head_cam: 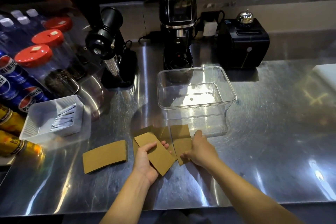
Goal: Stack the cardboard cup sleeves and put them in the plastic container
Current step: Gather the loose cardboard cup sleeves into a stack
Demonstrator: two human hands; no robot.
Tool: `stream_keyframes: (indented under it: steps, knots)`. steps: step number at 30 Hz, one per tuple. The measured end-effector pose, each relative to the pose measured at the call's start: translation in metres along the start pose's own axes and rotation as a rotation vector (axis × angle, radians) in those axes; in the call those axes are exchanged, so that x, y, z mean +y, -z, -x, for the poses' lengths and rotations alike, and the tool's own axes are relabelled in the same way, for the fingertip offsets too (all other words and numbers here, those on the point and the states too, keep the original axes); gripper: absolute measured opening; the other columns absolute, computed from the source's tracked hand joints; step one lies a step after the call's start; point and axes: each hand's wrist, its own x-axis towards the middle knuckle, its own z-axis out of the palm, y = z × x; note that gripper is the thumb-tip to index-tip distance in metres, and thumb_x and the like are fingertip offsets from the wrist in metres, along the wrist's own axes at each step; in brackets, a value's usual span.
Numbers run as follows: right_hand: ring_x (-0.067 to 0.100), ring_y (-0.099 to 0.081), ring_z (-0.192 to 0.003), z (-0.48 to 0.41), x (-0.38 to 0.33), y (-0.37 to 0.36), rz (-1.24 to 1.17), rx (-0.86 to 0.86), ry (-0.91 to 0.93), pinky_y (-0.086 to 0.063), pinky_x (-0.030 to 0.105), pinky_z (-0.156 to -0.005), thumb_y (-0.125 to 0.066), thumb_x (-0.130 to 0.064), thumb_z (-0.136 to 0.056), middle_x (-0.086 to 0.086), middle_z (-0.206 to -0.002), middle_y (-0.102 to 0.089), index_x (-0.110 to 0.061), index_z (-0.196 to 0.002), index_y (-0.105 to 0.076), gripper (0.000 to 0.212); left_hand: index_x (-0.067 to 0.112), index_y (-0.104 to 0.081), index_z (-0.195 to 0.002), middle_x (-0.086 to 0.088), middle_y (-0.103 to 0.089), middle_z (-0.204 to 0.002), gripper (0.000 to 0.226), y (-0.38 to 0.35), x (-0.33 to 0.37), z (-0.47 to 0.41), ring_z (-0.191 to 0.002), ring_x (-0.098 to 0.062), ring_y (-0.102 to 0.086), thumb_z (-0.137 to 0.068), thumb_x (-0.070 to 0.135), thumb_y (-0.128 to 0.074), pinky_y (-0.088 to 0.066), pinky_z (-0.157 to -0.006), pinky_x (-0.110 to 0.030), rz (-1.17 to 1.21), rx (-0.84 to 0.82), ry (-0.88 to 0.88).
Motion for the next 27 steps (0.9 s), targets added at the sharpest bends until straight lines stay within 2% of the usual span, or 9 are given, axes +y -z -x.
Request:
stream_keyframes:
  steps: [4, 9, 12, 14, 18, 20, 23, 25, 27]
  knots:
    - [0.032, -0.059, -0.106, 0.0, -0.002, -0.001, -0.08, -0.073, -0.026, -0.05, 0.044, -0.09, -0.079, -0.026, -0.07, 0.015, -0.119, -0.058, -0.004, -0.119, -0.036, 0.069, 0.002, -0.067, -0.075, -0.014, -0.073, -0.064, 0.016, 0.002, 0.0, -0.003, -0.073, -0.027, -0.064, -0.079, 0.012, -0.055, -0.051, -0.077, -0.043, -0.011, 0.002, 0.015]
    - [0.033, -0.057, -0.109, 0.0, -0.003, -0.002, -0.126, -0.115, -0.06, -0.049, 0.046, -0.093, -0.083, -0.024, -0.064, 0.015, -0.124, -0.055, -0.004, -0.122, -0.036, 0.077, 0.006, -0.065, -0.084, -0.01, -0.073, -0.069, 0.013, 0.006, 0.006, -0.005, -0.079, -0.025, -0.065, -0.08, 0.012, -0.055, -0.051, -0.072, -0.04, 0.008, 0.0, 0.004]
    - [0.034, -0.051, -0.115, 0.004, -0.004, -0.005, -0.081, -0.092, -0.043, -0.047, 0.044, -0.095, -0.084, -0.026, -0.063, 0.016, -0.129, -0.047, -0.003, -0.124, -0.035, 0.082, 0.006, -0.065, -0.086, -0.01, -0.073, -0.072, 0.013, 0.007, 0.007, -0.005, -0.08, -0.024, -0.066, -0.08, 0.012, -0.055, -0.051, -0.07, -0.04, 0.016, 0.0, 0.002]
    - [0.034, -0.051, -0.114, 0.007, -0.005, -0.007, -0.029, -0.074, -0.032, -0.047, 0.041, -0.092, -0.083, -0.026, -0.065, 0.016, -0.128, -0.044, -0.003, -0.125, -0.035, 0.081, 0.006, -0.064, -0.087, -0.011, -0.072, -0.077, 0.013, 0.008, 0.007, -0.005, -0.081, -0.024, -0.065, -0.081, 0.012, -0.054, -0.051, -0.072, -0.04, 0.011, -0.002, -0.009]
    - [0.032, -0.06, -0.101, 0.005, -0.005, -0.006, -0.074, -0.091, -0.002, -0.051, 0.041, -0.081, -0.078, -0.018, -0.071, 0.014, -0.112, -0.059, -0.001, -0.124, -0.031, 0.073, 0.007, -0.065, -0.083, -0.009, -0.073, -0.069, 0.012, 0.008, 0.005, -0.004, -0.081, -0.024, -0.065, -0.082, 0.014, -0.054, -0.051, -0.073, -0.041, -0.007, -0.009, -0.02]
    - [0.026, -0.061, -0.093, 0.001, -0.001, -0.004, -0.166, -0.128, 0.025, -0.051, 0.036, -0.073, -0.078, -0.016, -0.07, 0.01, -0.105, -0.061, -0.004, -0.118, -0.033, 0.066, 0.007, -0.065, -0.082, -0.009, -0.073, -0.068, 0.012, 0.007, 0.005, -0.004, -0.081, -0.025, -0.065, -0.082, 0.013, -0.054, -0.051, -0.072, -0.041, -0.005, -0.013, -0.021]
    - [0.009, -0.055, -0.073, -0.003, 0.008, -0.001, -0.319, -0.173, 0.081, -0.043, 0.023, -0.056, -0.075, -0.015, -0.072, 0.0, -0.086, -0.057, -0.015, -0.093, -0.044, 0.038, 0.008, -0.064, -0.083, -0.008, -0.074, -0.066, 0.011, 0.008, 0.007, -0.004, -0.081, -0.024, -0.066, -0.082, 0.013, -0.054, -0.051, -0.074, -0.041, -0.005, -0.014, -0.036]
    - [0.014, -0.058, -0.067, -0.007, 0.016, 0.003, -0.453, -0.112, 0.093, -0.048, 0.026, -0.056, -0.072, -0.011, -0.075, 0.001, -0.078, -0.058, -0.017, -0.079, -0.047, 0.025, 0.01, -0.064, -0.085, -0.009, -0.074, -0.067, 0.011, 0.008, 0.008, -0.004, -0.08, -0.025, -0.066, -0.082, 0.015, -0.055, -0.052, -0.073, -0.042, 0.004, -0.025, -0.046]
    - [0.019, -0.06, -0.066, -0.008, 0.022, 0.009, -0.564, -0.034, 0.105, -0.048, 0.029, -0.058, -0.07, -0.008, -0.077, 0.007, -0.073, -0.061, -0.012, -0.076, -0.052, 0.018, 0.01, -0.065, -0.087, -0.011, -0.074, -0.071, 0.012, 0.009, 0.009, -0.003, -0.08, -0.026, -0.066, -0.081, 0.017, -0.056, -0.053, -0.073, -0.044, 0.041, -0.057, -0.051]
